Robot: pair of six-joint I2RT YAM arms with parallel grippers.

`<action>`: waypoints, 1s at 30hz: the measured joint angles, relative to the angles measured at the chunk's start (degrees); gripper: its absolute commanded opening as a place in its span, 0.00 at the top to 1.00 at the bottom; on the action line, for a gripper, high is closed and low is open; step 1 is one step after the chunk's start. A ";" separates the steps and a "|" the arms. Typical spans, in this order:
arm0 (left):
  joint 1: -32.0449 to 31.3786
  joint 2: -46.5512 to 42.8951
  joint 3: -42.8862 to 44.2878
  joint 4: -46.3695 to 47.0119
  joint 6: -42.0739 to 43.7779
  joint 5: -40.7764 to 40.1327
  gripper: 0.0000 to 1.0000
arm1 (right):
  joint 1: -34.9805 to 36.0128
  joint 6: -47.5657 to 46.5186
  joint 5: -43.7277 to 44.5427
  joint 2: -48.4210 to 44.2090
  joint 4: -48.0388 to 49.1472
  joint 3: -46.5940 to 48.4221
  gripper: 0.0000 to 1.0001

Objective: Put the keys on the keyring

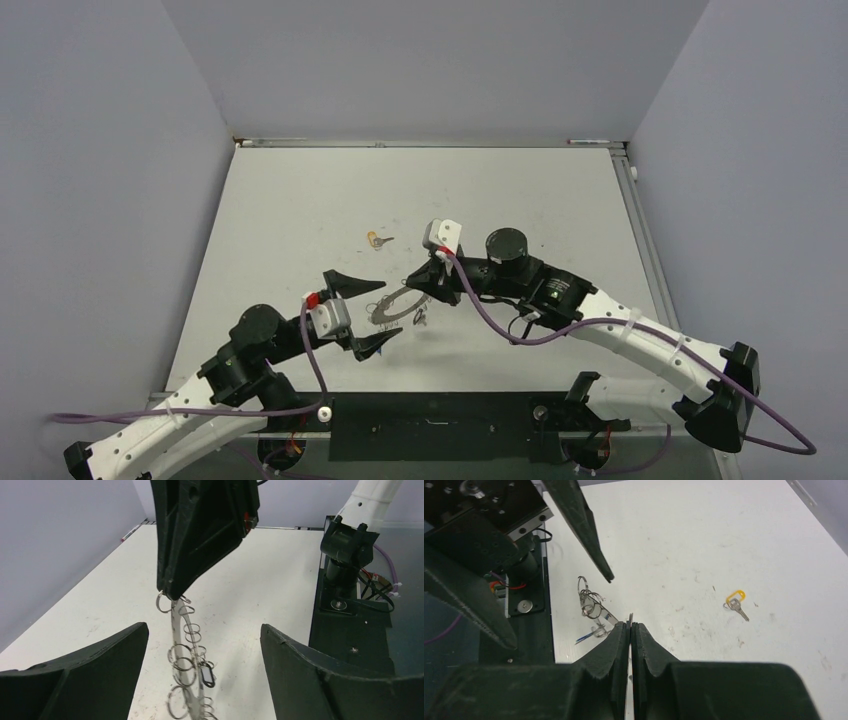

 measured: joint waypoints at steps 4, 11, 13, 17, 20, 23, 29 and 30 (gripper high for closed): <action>0.00 1.09 0.00 -0.07 1.49 1.57 0.14 | 0.00 2.05 4.09 0.26 -4.04 1.84 0.95; -0.02 5.99 0.57 0.66 7.41 0.74 0.13 | -0.11 8.72 7.26 2.29 -10.08 6.60 0.95; -0.02 7.67 0.76 1.07 9.33 0.11 0.13 | -0.11 10.51 7.63 2.43 -11.50 7.69 0.95; -0.02 9.88 0.87 2.47 12.96 -1.46 0.15 | -0.11 13.77 7.96 2.45 -13.77 9.75 0.95; -0.02 10.67 0.96 3.69 14.97 -1.81 0.19 | -0.11 15.89 8.07 2.43 -14.62 10.67 0.95; -0.02 11.28 1.25 4.81 16.44 -1.40 0.24 | -0.11 17.03 7.72 2.43 -15.56 10.80 0.95; -0.02 12.63 1.99 5.11 17.92 1.97 0.39 | -0.11 17.20 5.55 3.43 -18.56 11.69 0.95; -0.02 12.74 1.99 5.07 18.05 2.45 0.41 | -0.11 17.07 5.11 3.67 -19.17 12.09 0.95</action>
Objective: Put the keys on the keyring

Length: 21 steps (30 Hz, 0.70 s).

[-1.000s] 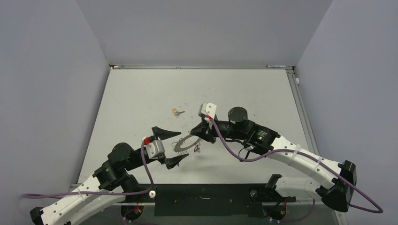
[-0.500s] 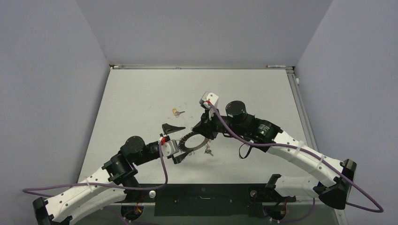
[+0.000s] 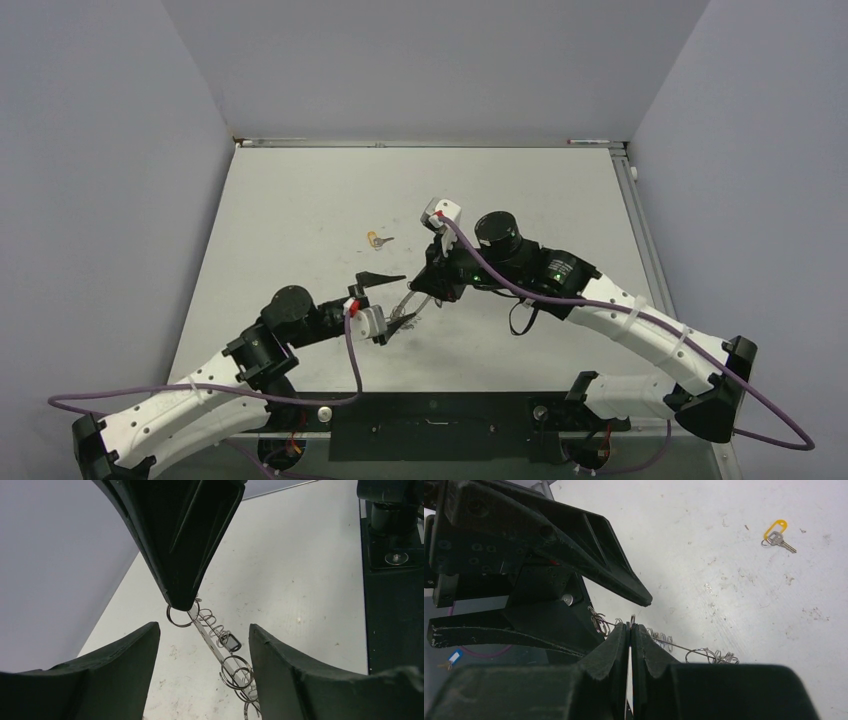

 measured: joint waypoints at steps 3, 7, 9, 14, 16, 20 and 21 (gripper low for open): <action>-0.04 0.26 0.04 -0.13 0.63 1.42 0.47 | 0.00 -0.76 -1.22 0.83 -1.53 1.18 0.95; -0.07 0.94 0.20 -0.17 1.09 2.71 0.53 | 0.00 -1.90 -2.60 1.75 -3.69 2.93 0.95; -0.04 1.22 0.24 -0.17 1.14 2.89 0.55 | 0.02 -2.29 -3.06 2.08 -4.66 3.39 0.95; -0.04 1.90 0.24 -0.17 1.14 3.21 0.68 | 0.20 -3.02 -4.02 2.69 -6.91 4.37 0.95; -0.04 1.90 0.24 -0.17 1.22 3.06 0.73 | 0.39 -3.45 -4.39 3.21 -7.91 4.92 0.95; -0.04 1.90 0.24 -0.20 1.14 3.10 0.83 | 0.76 -4.07 -4.70 3.76 -9.68 5.84 0.95; -0.04 1.90 0.24 -0.20 1.07 3.08 0.85 | 0.79 -4.26 -4.92 4.02 -10.08 6.19 0.95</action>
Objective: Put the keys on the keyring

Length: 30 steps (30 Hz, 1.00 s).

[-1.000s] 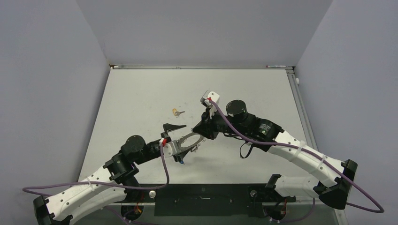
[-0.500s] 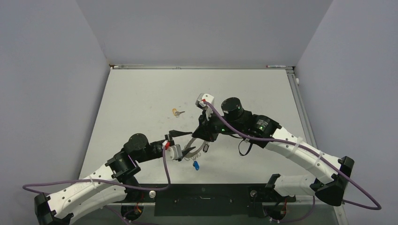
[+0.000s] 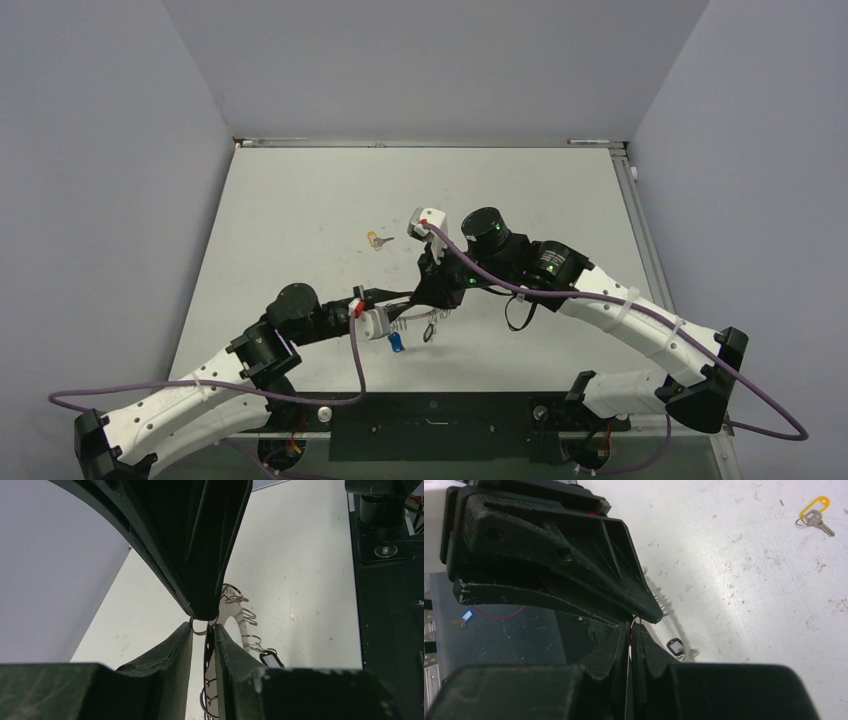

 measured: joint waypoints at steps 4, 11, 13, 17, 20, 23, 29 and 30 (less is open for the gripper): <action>0.00 0.13 0.00 -0.17 -0.13 0.00 0.86 | 0.35 -0.92 -0.76 0.48 -1.49 0.66 0.95; 0.00 0.20 0.00 -0.63 -0.44 1.07 0.95 | 0.81 -1.73 -1.51 0.72 -2.60 0.92 0.95; 0.02 0.13 0.00 -0.68 -0.90 1.42 1.00 | 1.05 -1.97 -1.97 0.72 -2.89 0.94 0.95; 0.07 -0.61 0.00 -0.74 -1.90 2.84 1.00 | 1.49 -2.40 -3.45 0.72 -3.21 0.96 0.95; 0.33 -1.27 0.00 -1.27 -2.60 4.24 1.00 | 1.64 -2.54 -4.52 0.70 -3.19 0.96 0.95; 0.57 -1.64 0.00 -1.70 -3.10 5.20 1.00 | 1.86 -2.86 -5.05 0.66 -3.19 0.96 0.95; 1.66 -2.25 0.02 -2.01 -4.74 6.47 1.00 | 1.88 -3.30 -5.09 0.61 -2.40 0.96 0.87; 1.90 -2.36 0.02 -1.99 -5.07 6.54 1.00 | 1.88 -3.32 -4.98 0.61 -2.21 0.96 0.82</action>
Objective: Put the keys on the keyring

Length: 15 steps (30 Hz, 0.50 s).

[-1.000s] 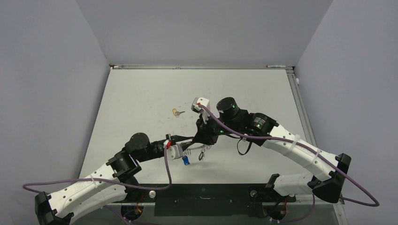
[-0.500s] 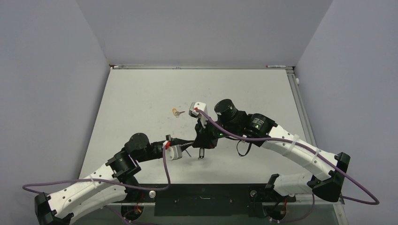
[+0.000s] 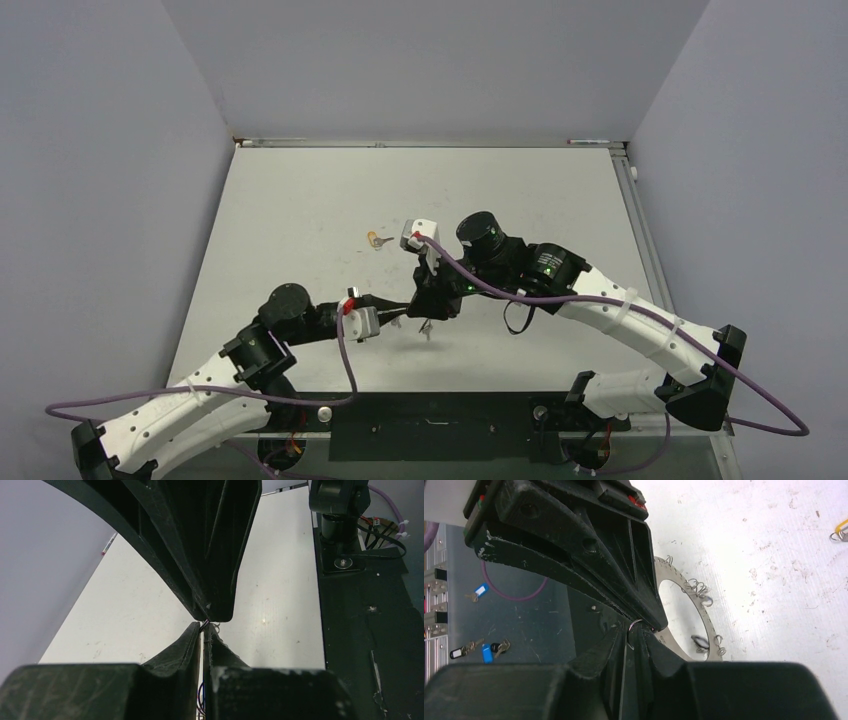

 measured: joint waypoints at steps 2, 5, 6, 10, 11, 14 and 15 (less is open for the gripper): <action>0.35 -0.22 0.00 0.00 -0.94 0.26 1.00 | 0.04 -0.17 0.35 -0.02 0.68 0.00 0.69; 0.74 -0.55 0.00 -0.02 -2.45 1.33 1.00 | 0.02 -0.44 1.79 -0.31 2.54 0.04 0.50; 0.81 -0.70 0.00 0.00 -2.80 1.60 1.00 | -0.04 -0.72 2.38 -0.59 3.45 0.07 0.47; 1.60 -1.27 0.00 0.04 -4.11 2.32 1.00 | -0.04 -0.79 4.13 -2.12 5.64 0.15 0.42; 1.84 -1.42 0.00 0.09 -4.31 2.45 1.00 | -0.04 -0.76 4.61 -2.82 6.40 0.15 0.42; 2.34 -2.14 -0.04 0.33 -4.87 2.69 1.00 | -0.04 -0.76 5.86 -4.81 8.48 0.13 0.42; 2.54 -2.54 -0.13 0.61 -5.14 2.89 1.00 | -0.04 -0.79 6.23 -5.53 9.33 0.02 0.42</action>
